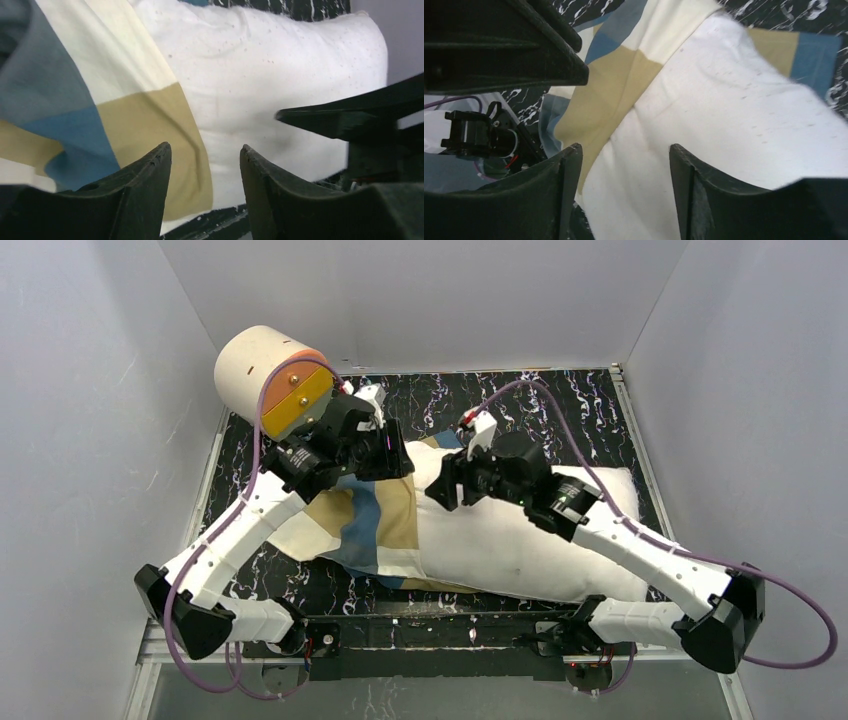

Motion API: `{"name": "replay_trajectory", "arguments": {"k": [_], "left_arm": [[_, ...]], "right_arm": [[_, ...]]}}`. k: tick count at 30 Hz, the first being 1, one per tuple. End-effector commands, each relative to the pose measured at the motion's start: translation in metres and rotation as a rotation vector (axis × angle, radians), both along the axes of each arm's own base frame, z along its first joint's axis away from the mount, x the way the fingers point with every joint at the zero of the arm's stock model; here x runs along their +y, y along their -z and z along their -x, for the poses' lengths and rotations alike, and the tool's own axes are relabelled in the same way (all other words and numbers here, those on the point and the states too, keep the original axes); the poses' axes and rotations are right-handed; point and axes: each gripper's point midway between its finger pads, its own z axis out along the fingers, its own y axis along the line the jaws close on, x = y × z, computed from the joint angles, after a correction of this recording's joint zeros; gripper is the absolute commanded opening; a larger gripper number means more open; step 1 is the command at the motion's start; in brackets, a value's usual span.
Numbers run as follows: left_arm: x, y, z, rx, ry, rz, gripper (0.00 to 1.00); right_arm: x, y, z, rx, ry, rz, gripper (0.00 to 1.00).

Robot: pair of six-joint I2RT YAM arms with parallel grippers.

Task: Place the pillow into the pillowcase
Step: Stuff the pillow into the pillowcase.

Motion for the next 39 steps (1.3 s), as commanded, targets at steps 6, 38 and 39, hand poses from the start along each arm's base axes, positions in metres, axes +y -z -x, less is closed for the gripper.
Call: {"name": "replay_trajectory", "arguments": {"k": [6,38,39], "left_arm": [[0.024,0.002,-0.065,-0.120,-0.091,-0.315,0.59],[0.015,0.074,-0.099,0.156,-0.035,-0.117,0.52],[0.013,0.077,-0.100,0.164,-0.033,-0.108,0.52]], "right_arm": [[-0.039,-0.037,-0.074,-0.027,0.022,-0.034,0.93],[0.014,0.058,-0.076,0.265,-0.228,-0.056,0.01],[0.014,0.058,-0.075,0.266,-0.223,-0.054,0.01]]}}
